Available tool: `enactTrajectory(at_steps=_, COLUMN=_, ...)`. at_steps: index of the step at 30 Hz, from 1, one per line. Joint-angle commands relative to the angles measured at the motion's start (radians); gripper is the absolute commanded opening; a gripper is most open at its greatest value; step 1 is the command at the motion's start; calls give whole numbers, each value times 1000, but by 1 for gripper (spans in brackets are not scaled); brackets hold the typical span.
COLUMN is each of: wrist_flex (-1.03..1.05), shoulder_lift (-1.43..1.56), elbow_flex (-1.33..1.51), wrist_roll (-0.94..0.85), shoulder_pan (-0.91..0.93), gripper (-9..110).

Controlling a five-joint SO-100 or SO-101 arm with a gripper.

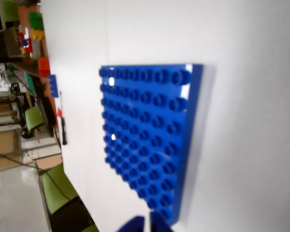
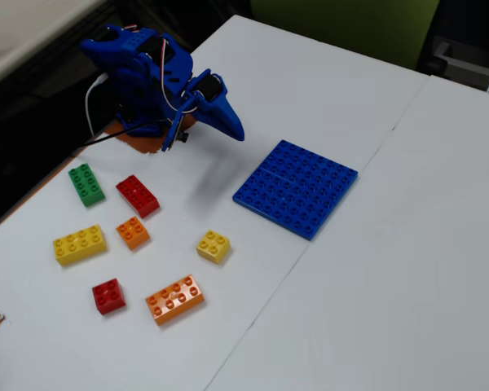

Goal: Pick up the 2x4 orange block and go up the 8x8 blue block.

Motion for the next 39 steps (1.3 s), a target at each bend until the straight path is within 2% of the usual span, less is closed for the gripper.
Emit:
enactTrajectory(at_steps=1, wrist_flex=2, shoulder_lift=41, elbow_flex=40, wrist_roll=-8, shoulder_pan=-6, gripper=0)
enactTrajectory(at_steps=29, wrist_flex=-3, shoulder_lift=12, elbow_flex=29, wrist_roll=2, shoulder_pan=-14, gripper=0)
enactTrajectory(at_steps=34, wrist_flex=17, shoulder_lift=-144, elbow_flex=-117, wrist_roll=3, shoulder_pan=41, gripper=0)
enactTrajectory(at_steps=39, wrist_flex=155, shoulder_lift=-360, elbow_flex=-387, wrist_roll=-12, shoulder_pan=103, gripper=0)
